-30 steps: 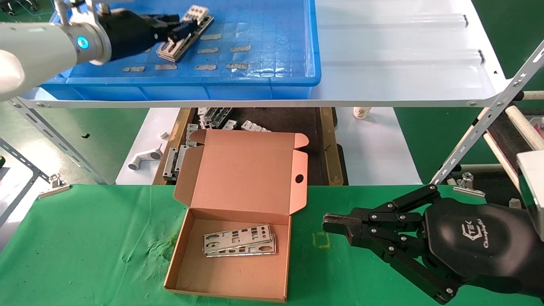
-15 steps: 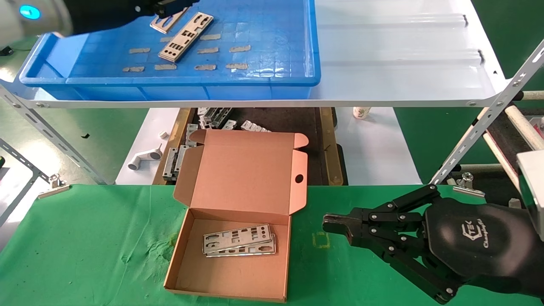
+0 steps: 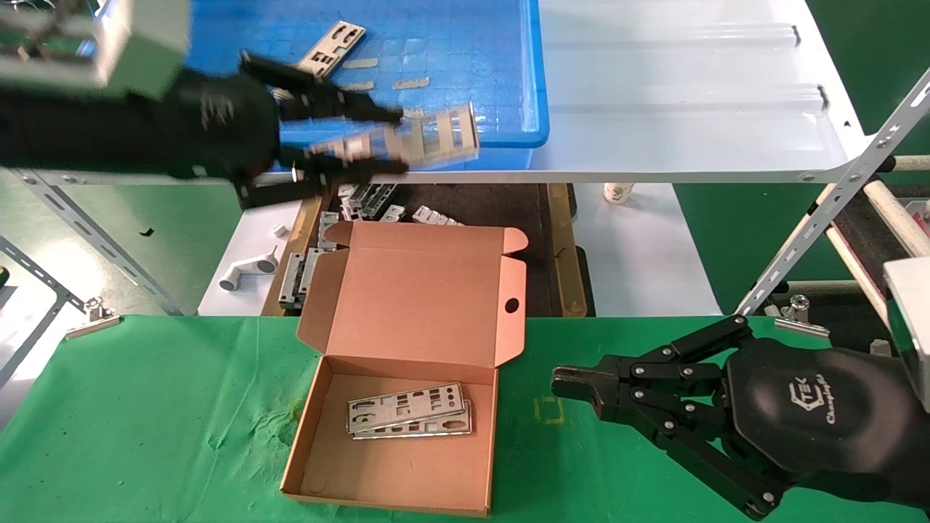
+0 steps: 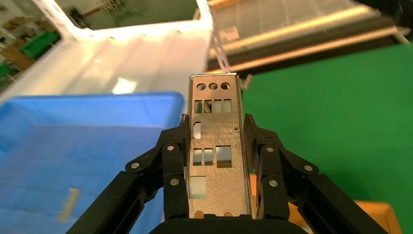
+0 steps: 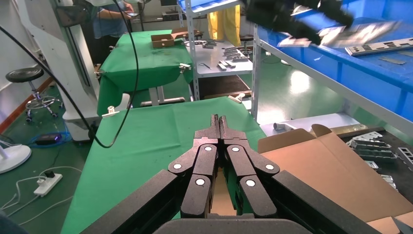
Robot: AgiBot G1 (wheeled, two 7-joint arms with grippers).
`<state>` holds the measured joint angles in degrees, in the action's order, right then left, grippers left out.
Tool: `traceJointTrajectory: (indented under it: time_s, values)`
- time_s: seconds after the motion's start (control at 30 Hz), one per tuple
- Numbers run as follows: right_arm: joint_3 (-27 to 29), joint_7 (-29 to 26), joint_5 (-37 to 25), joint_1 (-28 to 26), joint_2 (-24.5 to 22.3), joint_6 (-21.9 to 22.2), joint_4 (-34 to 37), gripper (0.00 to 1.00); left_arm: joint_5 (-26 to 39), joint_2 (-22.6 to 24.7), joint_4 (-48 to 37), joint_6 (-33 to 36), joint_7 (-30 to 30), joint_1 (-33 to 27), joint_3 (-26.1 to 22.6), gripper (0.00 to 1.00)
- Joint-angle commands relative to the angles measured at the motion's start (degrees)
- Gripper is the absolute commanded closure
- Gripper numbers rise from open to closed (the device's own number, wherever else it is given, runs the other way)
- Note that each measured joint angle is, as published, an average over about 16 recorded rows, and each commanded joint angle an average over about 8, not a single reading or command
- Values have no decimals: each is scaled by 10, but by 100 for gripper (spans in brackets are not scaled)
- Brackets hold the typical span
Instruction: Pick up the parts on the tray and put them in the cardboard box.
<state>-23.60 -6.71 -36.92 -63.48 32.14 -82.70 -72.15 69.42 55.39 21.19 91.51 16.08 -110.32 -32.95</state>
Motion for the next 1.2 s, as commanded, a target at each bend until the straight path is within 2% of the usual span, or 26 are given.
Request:
traceJointTrajectory:
  time_s: [0.03, 0.27, 0.5, 0.57, 0.67, 0.7, 0.83, 0.93, 0.97, 1.2]
  values:
    - [0, 0, 0, 0, 0, 0, 0, 100, -7, -7, 26, 6, 11, 14, -14, 100]
    - [0, 0, 0, 0, 0, 0, 0, 100, -28, -25, 126, -8, 10, 82, -102, 100]
    - [0, 0, 0, 0, 0, 0, 0, 100, 39, 8, 130, -74, 29, 144, -163, 100]
    - [0, 0, 0, 0, 0, 0, 0, 100, 53, 22, 124, -97, 32, 161, -172, 97]
    - [0, 0, 0, 0, 0, 0, 0, 100, 71, 38, 114, -128, 40, 179, -181, 83]
    - [0, 0, 0, 0, 0, 0, 0, 100, 75, 42, 110, -134, 41, 183, -183, 75]
    - [0, 0, 0, 0, 0, 0, 0, 100, 85, 55, 98, -145, 44, 190, -190, 28]
    - [0, 0, 0, 0, 0, 0, 0, 100, 87, 61, 91, -145, 43, 191, -192, 4]
    - [0, 0, 0, 0, 0, 0, 0, 100, 87, 62, 89, -145, 43, 191, -192, 0]
    - [0, 0, 0, 0, 0, 0, 0, 100, 88, 68, 79, -152, 46, 188, -191, 0]
